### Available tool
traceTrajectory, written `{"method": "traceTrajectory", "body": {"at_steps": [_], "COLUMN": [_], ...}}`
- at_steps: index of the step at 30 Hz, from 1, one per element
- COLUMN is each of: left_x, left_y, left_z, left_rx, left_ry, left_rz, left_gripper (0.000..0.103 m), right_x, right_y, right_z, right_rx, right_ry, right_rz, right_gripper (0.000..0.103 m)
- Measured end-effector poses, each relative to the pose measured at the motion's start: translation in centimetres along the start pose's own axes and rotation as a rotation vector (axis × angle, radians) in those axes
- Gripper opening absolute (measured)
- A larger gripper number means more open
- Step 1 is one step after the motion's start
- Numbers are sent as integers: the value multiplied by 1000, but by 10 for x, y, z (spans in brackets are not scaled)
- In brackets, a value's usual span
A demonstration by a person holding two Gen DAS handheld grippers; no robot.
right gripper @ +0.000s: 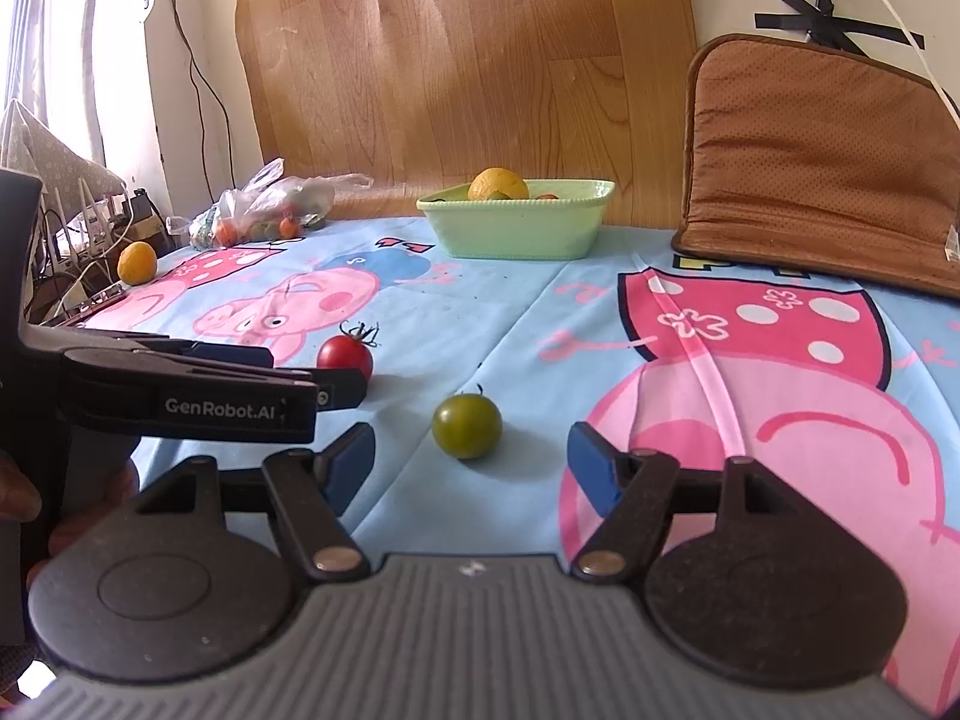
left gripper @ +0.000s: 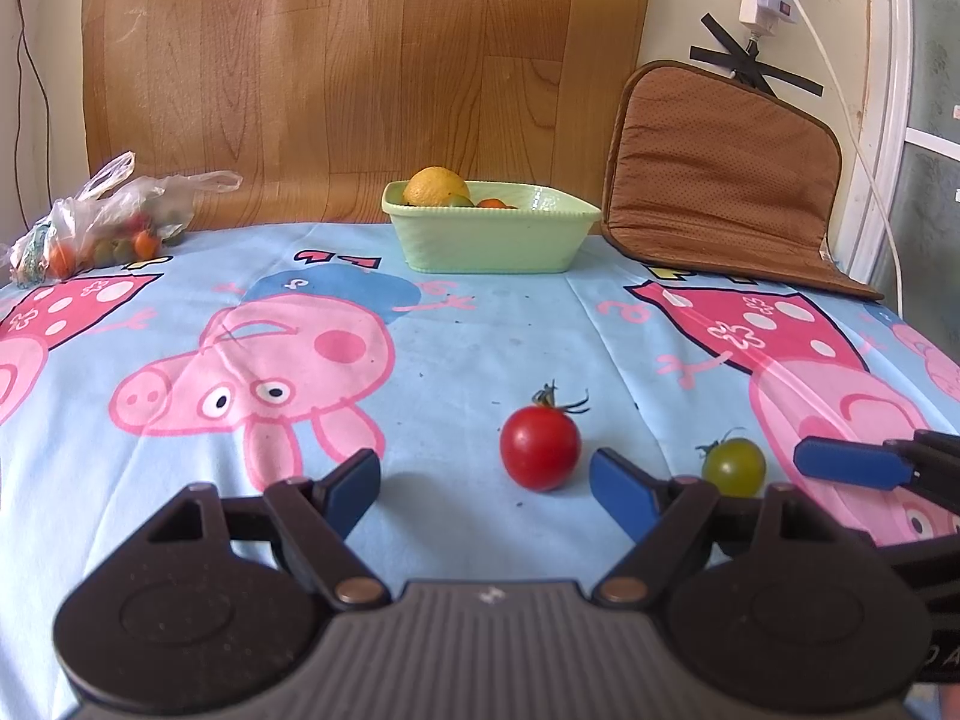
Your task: Organize fruits
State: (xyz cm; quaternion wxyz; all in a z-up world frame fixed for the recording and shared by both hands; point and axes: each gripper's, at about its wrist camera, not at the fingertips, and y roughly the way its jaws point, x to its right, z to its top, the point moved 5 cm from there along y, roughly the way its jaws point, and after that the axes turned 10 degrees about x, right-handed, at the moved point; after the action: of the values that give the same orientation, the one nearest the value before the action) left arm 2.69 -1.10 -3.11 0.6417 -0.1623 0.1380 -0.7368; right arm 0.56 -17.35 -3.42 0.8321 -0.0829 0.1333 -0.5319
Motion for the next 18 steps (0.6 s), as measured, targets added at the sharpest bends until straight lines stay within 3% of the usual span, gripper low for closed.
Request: {"method": "traceTrajectory", "body": {"at_steps": [18], "left_x": [0], "left_y": [0], "left_z": [-1], "left_rx": [1], "left_ry": [6], "left_rz": [7], "left_gripper": [79], "right_x": [-1], "right_y": [-1], "right_z": [0], "right_rx": [4], "right_ry": [2], "right_rz": [4], "right_gripper": [73]}}
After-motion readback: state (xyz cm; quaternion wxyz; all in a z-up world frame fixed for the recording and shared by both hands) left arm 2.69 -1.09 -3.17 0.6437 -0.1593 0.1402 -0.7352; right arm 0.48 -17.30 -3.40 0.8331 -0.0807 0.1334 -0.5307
